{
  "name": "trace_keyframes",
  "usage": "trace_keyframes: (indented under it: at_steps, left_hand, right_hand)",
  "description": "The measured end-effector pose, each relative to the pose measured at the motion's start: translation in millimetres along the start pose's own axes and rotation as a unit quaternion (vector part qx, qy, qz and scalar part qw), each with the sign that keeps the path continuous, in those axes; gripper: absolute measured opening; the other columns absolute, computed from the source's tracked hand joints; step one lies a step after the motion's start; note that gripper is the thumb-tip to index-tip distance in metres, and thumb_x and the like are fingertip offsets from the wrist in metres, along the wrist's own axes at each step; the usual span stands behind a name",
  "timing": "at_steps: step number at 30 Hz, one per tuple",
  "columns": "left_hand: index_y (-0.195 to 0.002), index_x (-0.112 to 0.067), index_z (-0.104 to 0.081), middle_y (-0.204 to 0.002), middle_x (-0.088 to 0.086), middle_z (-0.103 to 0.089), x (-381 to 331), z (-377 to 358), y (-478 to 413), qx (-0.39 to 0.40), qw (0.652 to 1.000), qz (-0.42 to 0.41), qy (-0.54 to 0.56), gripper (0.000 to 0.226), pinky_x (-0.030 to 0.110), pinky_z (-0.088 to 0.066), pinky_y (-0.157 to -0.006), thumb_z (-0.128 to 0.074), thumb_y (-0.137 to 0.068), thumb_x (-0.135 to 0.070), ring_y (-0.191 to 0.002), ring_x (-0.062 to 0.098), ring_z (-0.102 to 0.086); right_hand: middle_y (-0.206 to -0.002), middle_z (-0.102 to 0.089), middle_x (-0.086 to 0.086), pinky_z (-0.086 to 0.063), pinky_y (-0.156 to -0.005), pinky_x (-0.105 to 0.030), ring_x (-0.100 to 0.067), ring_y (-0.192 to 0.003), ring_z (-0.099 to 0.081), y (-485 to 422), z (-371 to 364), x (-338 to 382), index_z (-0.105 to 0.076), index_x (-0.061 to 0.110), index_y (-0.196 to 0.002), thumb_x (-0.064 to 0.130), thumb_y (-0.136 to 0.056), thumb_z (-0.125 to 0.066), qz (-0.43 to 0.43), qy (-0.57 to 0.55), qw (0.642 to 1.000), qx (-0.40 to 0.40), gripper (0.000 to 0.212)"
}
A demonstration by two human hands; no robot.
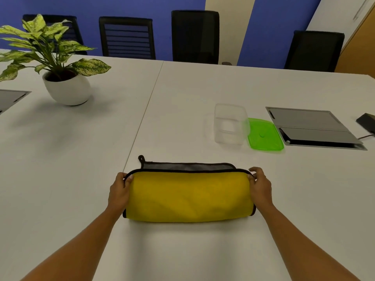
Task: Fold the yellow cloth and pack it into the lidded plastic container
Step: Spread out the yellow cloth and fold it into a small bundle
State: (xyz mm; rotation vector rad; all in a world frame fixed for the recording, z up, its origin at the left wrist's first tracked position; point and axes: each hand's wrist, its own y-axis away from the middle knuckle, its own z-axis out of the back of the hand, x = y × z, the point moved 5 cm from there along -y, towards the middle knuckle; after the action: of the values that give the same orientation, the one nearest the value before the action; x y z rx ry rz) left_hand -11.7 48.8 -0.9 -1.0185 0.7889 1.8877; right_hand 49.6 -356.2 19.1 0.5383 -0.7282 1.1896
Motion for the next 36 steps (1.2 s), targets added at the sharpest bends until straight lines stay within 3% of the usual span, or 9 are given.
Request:
trace_keyframes:
  at_steps: [8,15,19,27,36]
  left_hand:
    - [-0.112,0.001,-0.045,-0.103,0.027,-0.06,12.3,-24.8,-39.0,-0.04,0.995,0.02,-0.088,0.036,0.045,-0.044,-0.078,-0.031,-0.099,-0.03,-0.095,0.04,-0.056]
    - [-0.111,-0.001,-0.044,-0.094,0.021,-0.06,21.2,-50.2,-62.2,-0.045,0.986,0.047,-0.15,0.038,0.038,-0.039,-0.069,-0.028,-0.099,-0.033,-0.079,0.027,-0.05]
    - [-0.11,-0.002,-0.044,-0.083,0.014,-0.055,31.4,-55.1,-64.9,-0.054,0.982,0.057,-0.171,0.037,0.037,-0.039,-0.065,-0.028,-0.099,-0.033,-0.074,0.028,-0.051]
    - [-0.109,-0.001,-0.045,-0.084,0.022,-0.06,41.6,-56.0,-59.1,-0.106,0.977,0.049,-0.18,0.035,0.036,-0.037,-0.062,-0.028,-0.099,-0.031,-0.069,0.027,-0.049]
    - [-0.106,-0.002,-0.045,-0.082,0.02,-0.059,30.5,-52.4,-74.0,-0.127,0.978,0.018,-0.163,0.032,0.036,-0.038,-0.063,-0.029,-0.099,-0.028,-0.071,0.026,-0.048]
  right_hand:
    - [-0.104,-0.06,-0.023,-0.04,-0.074,-0.035,-0.035,-0.093,-0.056,-33.8,-39.3,-19.0,-0.049,0.002,-0.106,0.016,-0.098,-0.039,-0.046,0.049,0.998,-0.018,0.02]
    - [-0.102,-0.06,-0.023,-0.038,-0.069,-0.033,-0.034,-0.088,-0.056,-46.8,-63.7,-46.8,-0.048,0.003,-0.105,0.021,-0.098,-0.037,-0.08,0.083,0.993,-0.002,0.022]
    - [-0.1,-0.062,-0.02,-0.038,-0.069,-0.032,-0.03,-0.08,-0.054,-50.0,-71.9,-56.8,-0.049,0.005,-0.104,0.024,-0.098,-0.036,-0.074,0.097,0.992,0.0,0.023]
    - [-0.092,-0.064,-0.016,-0.036,-0.062,-0.03,-0.021,-0.067,-0.047,-50.4,-76.8,-51.0,-0.051,0.006,-0.101,0.025,-0.098,-0.037,-0.023,0.11,0.992,-0.058,0.023]
    - [-0.092,-0.065,-0.019,-0.035,-0.061,-0.032,-0.037,-0.076,-0.061,-68.9,-78.7,-32.8,-0.052,0.004,-0.104,0.023,-0.098,-0.038,0.016,0.127,0.989,-0.08,0.024]
